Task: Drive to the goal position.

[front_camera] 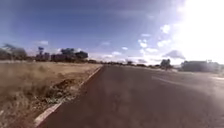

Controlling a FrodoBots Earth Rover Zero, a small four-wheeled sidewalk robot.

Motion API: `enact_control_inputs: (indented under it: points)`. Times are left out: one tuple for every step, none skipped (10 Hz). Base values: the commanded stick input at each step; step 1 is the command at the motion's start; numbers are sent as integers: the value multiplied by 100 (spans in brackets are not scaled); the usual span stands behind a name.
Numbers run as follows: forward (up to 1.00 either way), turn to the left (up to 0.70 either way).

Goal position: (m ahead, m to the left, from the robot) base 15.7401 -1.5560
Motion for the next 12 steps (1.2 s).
enact_control_inputs:
  points:
    - [50,0]
    - [50,0]
    - [50,0]
    - [50,0]
    - [50,0]
    - [50,0]
    - [50,0]
    - [50,0]
    - [50,0]
    - [50,0]
    - [50,0]
    - [50,0]
